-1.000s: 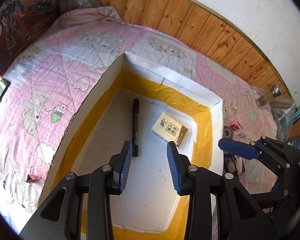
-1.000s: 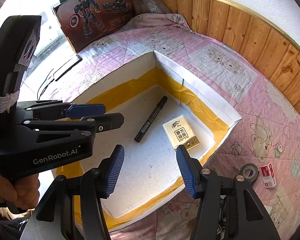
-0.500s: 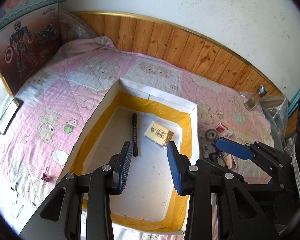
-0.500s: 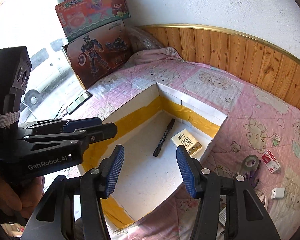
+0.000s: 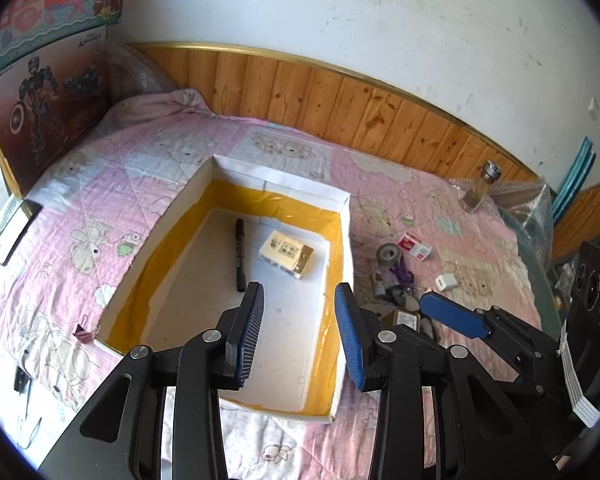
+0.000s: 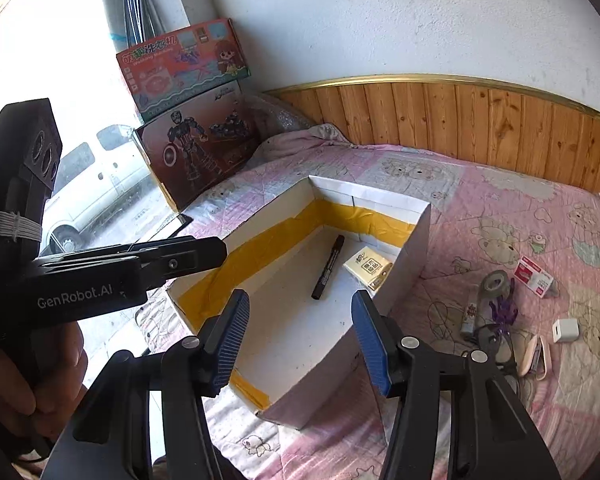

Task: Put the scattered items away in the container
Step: 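Grasp the gold square tin with the left tool while the right tool grasps the pink stapler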

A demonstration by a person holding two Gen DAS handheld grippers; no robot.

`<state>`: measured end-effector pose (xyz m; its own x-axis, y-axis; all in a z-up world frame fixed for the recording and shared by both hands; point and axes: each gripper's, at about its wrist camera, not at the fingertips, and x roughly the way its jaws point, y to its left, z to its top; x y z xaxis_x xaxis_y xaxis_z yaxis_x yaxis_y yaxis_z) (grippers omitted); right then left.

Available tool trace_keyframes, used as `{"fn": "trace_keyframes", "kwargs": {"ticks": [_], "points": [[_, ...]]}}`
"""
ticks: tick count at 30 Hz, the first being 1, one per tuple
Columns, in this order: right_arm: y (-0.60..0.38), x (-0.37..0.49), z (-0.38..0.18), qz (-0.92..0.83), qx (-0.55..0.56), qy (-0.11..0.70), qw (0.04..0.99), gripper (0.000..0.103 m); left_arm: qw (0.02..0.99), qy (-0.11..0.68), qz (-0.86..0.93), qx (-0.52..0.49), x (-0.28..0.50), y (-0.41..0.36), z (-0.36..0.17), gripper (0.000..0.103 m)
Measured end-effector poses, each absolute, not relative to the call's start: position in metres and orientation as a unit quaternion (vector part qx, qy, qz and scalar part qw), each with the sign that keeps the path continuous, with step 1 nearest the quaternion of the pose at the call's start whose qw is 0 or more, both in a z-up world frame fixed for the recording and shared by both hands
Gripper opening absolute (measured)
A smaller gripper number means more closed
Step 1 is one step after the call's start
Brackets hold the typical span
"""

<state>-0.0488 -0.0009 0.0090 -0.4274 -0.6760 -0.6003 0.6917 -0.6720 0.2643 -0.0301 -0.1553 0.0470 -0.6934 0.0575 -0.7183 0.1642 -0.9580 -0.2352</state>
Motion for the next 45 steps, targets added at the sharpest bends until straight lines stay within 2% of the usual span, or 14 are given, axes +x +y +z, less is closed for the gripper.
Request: {"fn": "trace_keyframes", "kwargs": {"ticks": [6,10,22,32,38,41,42,45], "points": [[0.052,-0.035,-0.004,-0.867,0.337,-0.042,0.365,0.051,-0.009,0.139,-0.905,0.402,-0.019,-0.122,0.034,0.039],[0.094,-0.037,-0.021,-0.879,0.347,-0.075,0.319,0.051,-0.037,0.135,-0.899,0.416,-0.02,-0.095,0.024,0.045],[0.172,-0.065,-0.089,-0.865,0.419,-0.144,0.237,0.049,-0.11,0.106,-0.864,0.479,-0.066,-0.008,-0.019,0.048],[0.2,-0.103,-0.112,-0.859,0.439,-0.16,0.21,0.049,-0.097,0.081,-0.845,0.52,-0.122,0.027,-0.073,0.048],[0.221,-0.146,-0.131,-0.84,0.449,-0.233,0.198,0.049,-0.072,0.068,-0.842,0.53,-0.141,0.023,-0.099,0.048],[0.227,-0.168,-0.148,-0.826,0.462,-0.265,0.185,0.049,-0.069,0.07,-0.841,0.532,-0.147,0.02,-0.11,0.053],[0.229,-0.174,-0.154,-0.823,0.466,-0.273,0.178,0.049,-0.077,0.082,-0.839,0.533,-0.15,0.019,-0.113,0.058],[0.23,-0.188,-0.171,-0.811,0.481,-0.288,0.166,0.049,-0.089,0.098,-0.839,0.528,-0.158,0.017,-0.117,0.061]]}}
